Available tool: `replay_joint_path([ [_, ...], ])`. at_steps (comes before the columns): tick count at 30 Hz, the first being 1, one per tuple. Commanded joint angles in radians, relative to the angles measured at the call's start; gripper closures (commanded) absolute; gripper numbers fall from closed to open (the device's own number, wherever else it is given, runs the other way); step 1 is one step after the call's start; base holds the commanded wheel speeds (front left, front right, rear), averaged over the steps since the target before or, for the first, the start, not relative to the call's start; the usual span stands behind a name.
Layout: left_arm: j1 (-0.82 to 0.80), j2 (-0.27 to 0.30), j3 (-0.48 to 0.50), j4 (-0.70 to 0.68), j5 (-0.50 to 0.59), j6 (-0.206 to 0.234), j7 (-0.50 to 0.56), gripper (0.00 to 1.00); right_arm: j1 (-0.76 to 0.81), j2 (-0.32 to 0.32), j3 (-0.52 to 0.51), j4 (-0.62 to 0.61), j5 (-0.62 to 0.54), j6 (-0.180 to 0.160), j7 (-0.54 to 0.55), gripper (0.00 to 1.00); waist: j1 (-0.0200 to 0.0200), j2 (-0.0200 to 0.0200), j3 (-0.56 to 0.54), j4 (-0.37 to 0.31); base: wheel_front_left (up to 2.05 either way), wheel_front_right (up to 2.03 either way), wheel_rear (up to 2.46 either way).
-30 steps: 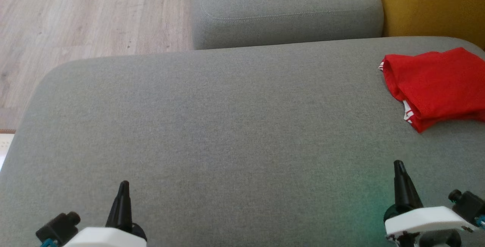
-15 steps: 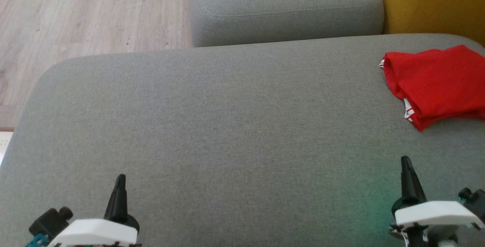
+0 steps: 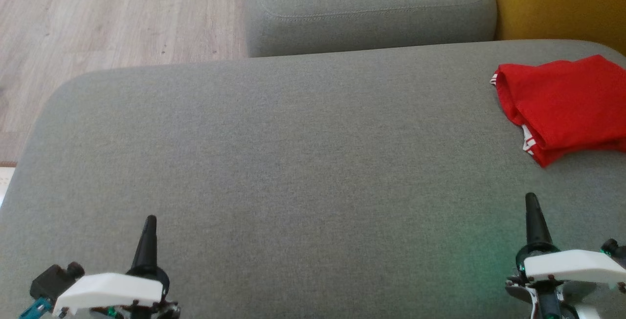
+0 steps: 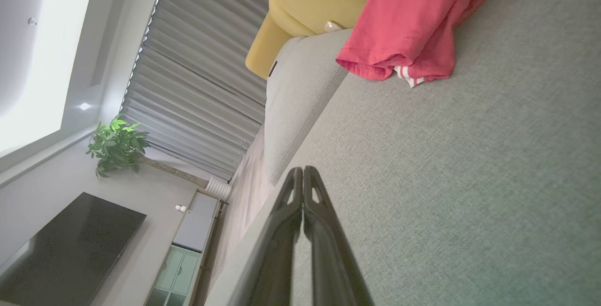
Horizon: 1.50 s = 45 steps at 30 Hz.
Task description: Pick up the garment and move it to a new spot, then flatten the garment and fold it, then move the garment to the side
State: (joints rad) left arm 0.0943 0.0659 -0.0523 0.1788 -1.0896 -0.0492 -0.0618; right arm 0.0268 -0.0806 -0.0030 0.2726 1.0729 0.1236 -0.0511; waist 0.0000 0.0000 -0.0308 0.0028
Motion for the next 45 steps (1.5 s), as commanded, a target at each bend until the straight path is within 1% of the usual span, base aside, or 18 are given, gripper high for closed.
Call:
replay_joint_path([
  [1, -0.055, 0.018, 0.030, -0.024, -0.026, -0.010, 0.005, 1.00, -0.056, -0.006, 0.007, -0.031, 0.029, 0.005, 0.007, 1.00, 0.0000, 0.0000, 0.001, 0.000, 0.00, 0.00, 0.00],
  [2, -0.061, 0.018, 0.034, -0.020, -0.050, -0.013, 0.011, 1.00, -0.059, -0.006, 0.003, -0.031, 0.052, 0.005, 0.013, 1.00, 0.0000, 0.0000, 0.002, 0.000, 0.00, 0.00, 0.00],
  [24, -0.131, 0.017, 0.078, 0.023, -0.306, -0.048, 0.076, 1.00, -0.096, 0.002, -0.039, -0.030, 0.309, 0.006, 0.077, 1.00, 0.0000, 0.0000, 0.018, -0.002, 0.00, 0.00, 0.00],
  [45, -0.194, 0.015, 0.121, 0.061, -0.537, -0.079, 0.136, 1.00, -0.130, 0.009, -0.080, -0.030, 0.541, 0.007, 0.137, 1.00, 0.0000, 0.0000, 0.033, -0.003, 0.00, 0.00, 0.00],
])
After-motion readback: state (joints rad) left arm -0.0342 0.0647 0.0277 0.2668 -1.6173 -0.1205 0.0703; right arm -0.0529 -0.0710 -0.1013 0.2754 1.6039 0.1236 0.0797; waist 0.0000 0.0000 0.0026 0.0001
